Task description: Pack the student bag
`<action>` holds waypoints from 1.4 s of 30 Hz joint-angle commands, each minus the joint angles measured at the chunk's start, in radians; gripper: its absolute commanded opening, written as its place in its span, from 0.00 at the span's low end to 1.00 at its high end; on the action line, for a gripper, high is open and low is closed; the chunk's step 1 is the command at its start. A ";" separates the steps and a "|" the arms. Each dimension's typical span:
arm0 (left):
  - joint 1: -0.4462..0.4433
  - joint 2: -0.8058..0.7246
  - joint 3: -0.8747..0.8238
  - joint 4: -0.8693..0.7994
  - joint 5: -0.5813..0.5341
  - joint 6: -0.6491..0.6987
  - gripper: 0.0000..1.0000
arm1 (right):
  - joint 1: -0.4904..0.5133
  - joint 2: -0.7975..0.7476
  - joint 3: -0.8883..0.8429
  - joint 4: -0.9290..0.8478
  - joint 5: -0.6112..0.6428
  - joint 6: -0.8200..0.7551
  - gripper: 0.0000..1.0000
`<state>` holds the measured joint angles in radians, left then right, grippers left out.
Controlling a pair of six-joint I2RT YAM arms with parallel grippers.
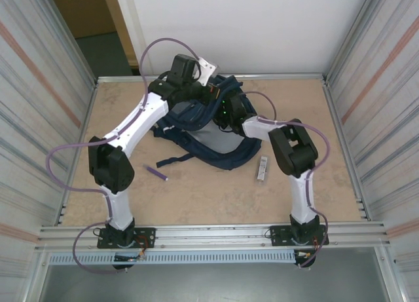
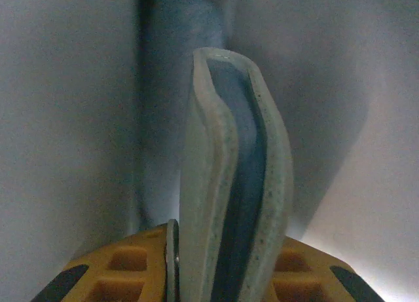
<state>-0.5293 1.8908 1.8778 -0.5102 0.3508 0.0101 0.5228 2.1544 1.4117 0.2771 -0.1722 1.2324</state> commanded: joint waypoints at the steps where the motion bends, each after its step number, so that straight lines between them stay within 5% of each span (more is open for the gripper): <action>1: -0.001 -0.082 0.070 0.128 0.125 -0.019 0.00 | 0.004 0.110 0.116 0.100 -0.013 0.049 0.16; 4: 0.015 -0.070 0.084 0.125 0.154 -0.033 0.00 | 0.002 0.175 0.172 0.098 -0.067 0.098 0.17; 16: 0.075 -0.070 0.016 0.129 0.131 -0.076 0.00 | -0.071 0.086 0.137 -0.133 -0.274 0.042 0.54; 31: 0.085 -0.037 -0.075 0.168 0.131 -0.086 0.00 | -0.127 -0.149 0.056 -0.456 -0.311 -0.202 0.60; 42: 0.085 -0.030 -0.260 0.276 0.206 -0.131 0.00 | -0.138 -0.568 -0.263 -0.686 -0.125 -0.485 0.60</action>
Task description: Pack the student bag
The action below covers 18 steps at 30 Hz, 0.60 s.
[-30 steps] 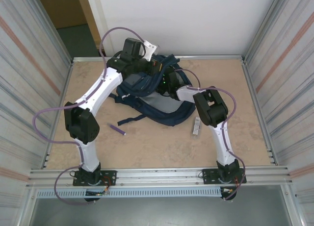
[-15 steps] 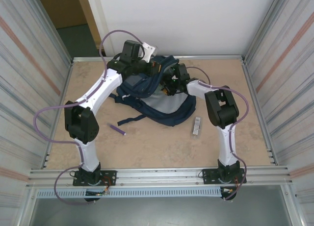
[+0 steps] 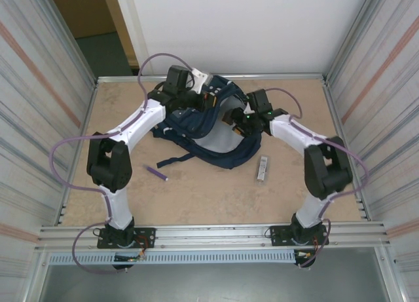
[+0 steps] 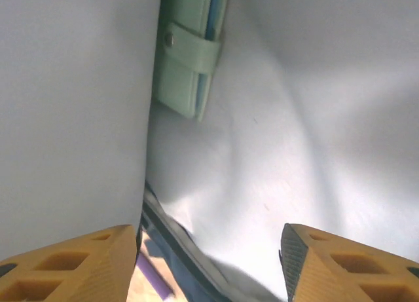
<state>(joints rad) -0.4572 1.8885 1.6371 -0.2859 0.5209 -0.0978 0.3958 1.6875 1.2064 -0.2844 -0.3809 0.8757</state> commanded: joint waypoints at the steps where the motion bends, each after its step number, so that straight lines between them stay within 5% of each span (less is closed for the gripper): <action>1: 0.012 -0.022 -0.029 0.054 0.044 -0.033 0.00 | -0.019 -0.149 -0.093 -0.152 0.103 -0.144 0.61; 8: -0.009 0.003 -0.087 0.116 0.102 -0.038 0.00 | -0.097 -0.417 -0.270 -0.320 0.230 -0.224 0.61; 13: -0.063 -0.015 -0.155 0.128 0.108 -0.060 0.30 | -0.074 -0.567 -0.289 -0.356 0.370 -0.317 0.62; 18: -0.071 -0.153 -0.314 0.161 0.006 -0.108 0.38 | 0.023 -0.595 -0.251 -0.323 0.433 -0.374 0.62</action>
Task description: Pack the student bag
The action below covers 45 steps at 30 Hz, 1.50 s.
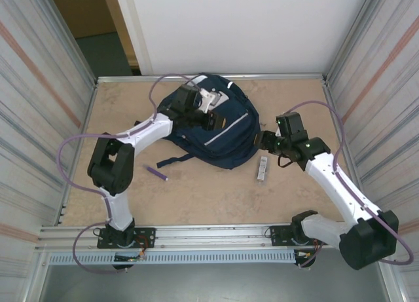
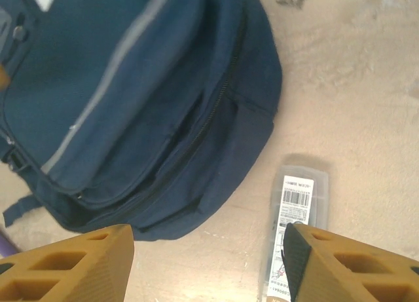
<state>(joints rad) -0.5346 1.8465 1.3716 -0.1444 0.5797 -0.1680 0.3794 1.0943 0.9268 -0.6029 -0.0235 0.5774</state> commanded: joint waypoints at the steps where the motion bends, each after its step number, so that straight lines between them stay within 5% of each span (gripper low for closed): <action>1: 0.012 -0.137 -0.073 0.000 -0.083 -0.047 0.38 | 0.063 0.003 0.033 0.017 0.076 -0.094 0.62; 6: 0.095 -0.217 -0.161 -0.103 -0.270 -0.199 0.45 | 0.155 0.107 0.073 0.087 0.054 -0.128 0.62; 13: 0.220 -0.143 -0.204 -0.115 -0.265 -0.290 0.48 | 0.295 0.297 0.175 0.141 0.084 -0.120 0.62; 22: 0.248 0.015 -0.117 -0.126 -0.278 -0.341 0.49 | 0.370 0.413 0.220 0.136 0.107 -0.072 0.62; 32: 0.251 -0.013 -0.188 -0.154 -0.480 -0.455 0.51 | 0.376 0.469 0.201 0.133 0.122 -0.045 0.62; 36: 0.259 0.030 -0.147 -0.153 -0.435 -0.455 0.42 | 0.377 0.486 0.220 0.135 0.102 -0.039 0.62; 40: 0.261 0.042 -0.138 -0.133 -0.398 -0.465 0.03 | 0.382 0.521 0.228 0.152 0.070 -0.038 0.62; 45: 0.260 -0.073 -0.215 -0.121 -0.399 -0.477 0.00 | 0.348 0.606 0.240 0.159 0.083 -0.048 0.60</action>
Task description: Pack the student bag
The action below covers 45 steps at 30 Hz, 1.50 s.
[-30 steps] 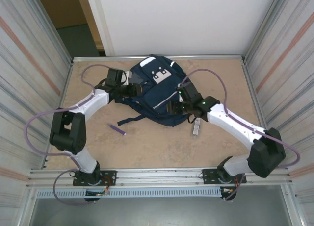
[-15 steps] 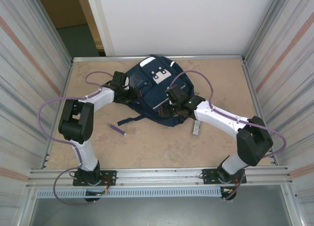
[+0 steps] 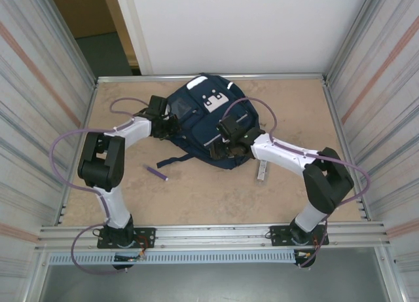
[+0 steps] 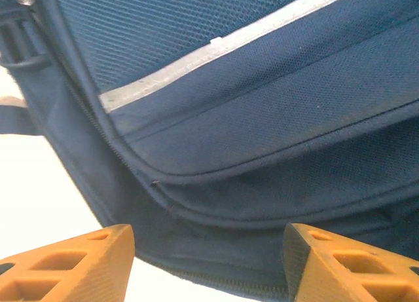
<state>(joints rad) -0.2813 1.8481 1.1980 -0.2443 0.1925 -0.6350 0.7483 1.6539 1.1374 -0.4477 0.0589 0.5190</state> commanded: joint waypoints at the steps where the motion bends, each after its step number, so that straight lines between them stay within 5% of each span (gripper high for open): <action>1: 0.007 -0.103 -0.064 -0.015 -0.007 -0.012 0.00 | -0.040 0.065 0.033 0.018 -0.015 0.002 0.60; 6: -0.033 -0.222 -0.158 0.006 0.044 -0.074 0.00 | -0.156 0.165 0.087 0.058 -0.067 -0.006 0.59; 11: -0.130 -0.351 -0.298 0.101 -0.058 -0.204 0.00 | -0.257 0.267 0.181 0.132 -0.173 -0.031 0.58; 18: -0.147 -0.388 -0.344 0.114 -0.077 -0.312 0.00 | -0.229 0.160 0.183 0.155 -0.176 -0.069 0.59; 21: -0.130 -0.397 -0.318 0.017 -0.150 -0.294 0.42 | -0.169 0.071 0.125 0.125 -0.093 -0.109 0.59; 23: -0.109 -0.383 -0.309 0.024 -0.127 -0.272 0.51 | -0.126 0.027 0.091 0.111 -0.053 -0.131 0.59; 32: -0.071 -0.209 -0.169 0.043 -0.099 -0.246 0.46 | -0.001 -0.071 0.047 0.089 0.001 -0.109 0.59; 45: -0.077 -0.044 -0.119 0.043 -0.159 -0.344 0.36 | 0.027 -0.034 0.060 0.116 -0.064 -0.053 0.59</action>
<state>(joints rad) -0.3550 1.7706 1.0752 -0.1810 0.0940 -0.9398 0.7609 1.6100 1.1965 -0.3405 0.0200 0.4408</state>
